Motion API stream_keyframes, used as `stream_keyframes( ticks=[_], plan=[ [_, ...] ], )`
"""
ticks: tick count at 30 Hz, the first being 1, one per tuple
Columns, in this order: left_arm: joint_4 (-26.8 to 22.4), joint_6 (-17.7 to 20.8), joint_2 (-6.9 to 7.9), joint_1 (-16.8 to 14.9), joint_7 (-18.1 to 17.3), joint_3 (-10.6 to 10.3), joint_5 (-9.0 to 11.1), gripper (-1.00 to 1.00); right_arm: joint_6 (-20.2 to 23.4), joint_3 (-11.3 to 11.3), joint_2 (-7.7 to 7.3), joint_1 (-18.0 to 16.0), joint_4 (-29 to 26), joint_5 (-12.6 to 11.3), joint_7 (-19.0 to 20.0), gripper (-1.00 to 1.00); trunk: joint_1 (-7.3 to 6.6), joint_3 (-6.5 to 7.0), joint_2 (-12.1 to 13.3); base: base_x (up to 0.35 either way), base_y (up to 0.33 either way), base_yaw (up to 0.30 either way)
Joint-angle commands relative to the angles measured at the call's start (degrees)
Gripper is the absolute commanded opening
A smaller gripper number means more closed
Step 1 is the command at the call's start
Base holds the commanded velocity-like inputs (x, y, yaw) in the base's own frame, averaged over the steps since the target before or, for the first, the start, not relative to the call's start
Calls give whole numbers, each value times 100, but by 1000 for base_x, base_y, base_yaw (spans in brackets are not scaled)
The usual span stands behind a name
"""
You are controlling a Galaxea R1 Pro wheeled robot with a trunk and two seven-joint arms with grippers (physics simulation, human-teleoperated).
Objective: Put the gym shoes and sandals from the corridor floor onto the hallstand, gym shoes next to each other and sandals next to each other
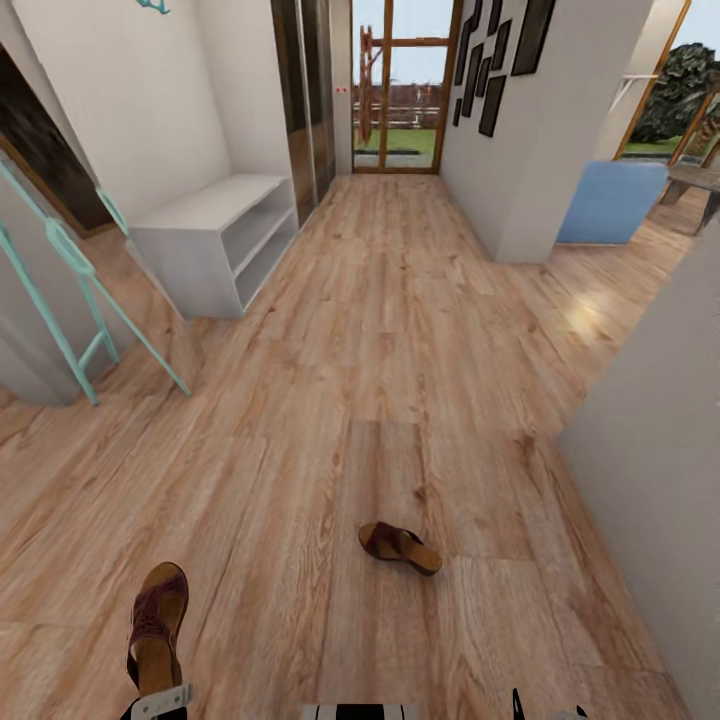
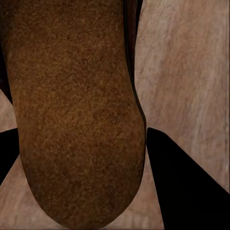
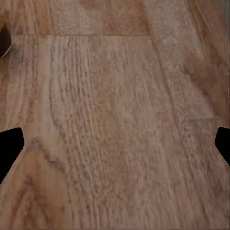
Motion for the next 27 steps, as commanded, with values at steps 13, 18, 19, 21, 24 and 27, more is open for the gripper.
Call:
stream_keyframes(
  ticks=[13, 18, 19, 21, 24, 27],
  plan=[
    [-7, -16, 2, -2, 10, -17, 36, -100, -20, 9, 2, -3, 9, -52, 6, 100, -1, -4, -1, 71, -254, 191],
    [-2, -16, 2, -1, 9, -17, 36, -100, -20, 8, 2, -3, 9, -52, 6, 100, -1, -4, -1, 215, -208, 274],
    [-1, -16, 2, -1, 9, -17, 36, -100, -20, 8, 2, -3, 10, -52, 5, 100, -1, -4, -1, 231, -199, 276],
    [0, -16, 2, -1, 8, -17, 36, -100, -20, 10, 2, -3, 10, -52, 5, 100, -1, -4, -1, 234, -194, 277],
    [1, -16, 7, -1, 8, -17, 36, -100, -20, 9, 2, -3, 15, -52, 5, 100, -1, -4, -1, 236, -183, 277],
    [1, -16, 10, -1, 8, -17, 36, -100, -20, 13, 2, -3, 17, -52, 5, 100, -1, -4, -1, 185, -133, 278]
  ],
)
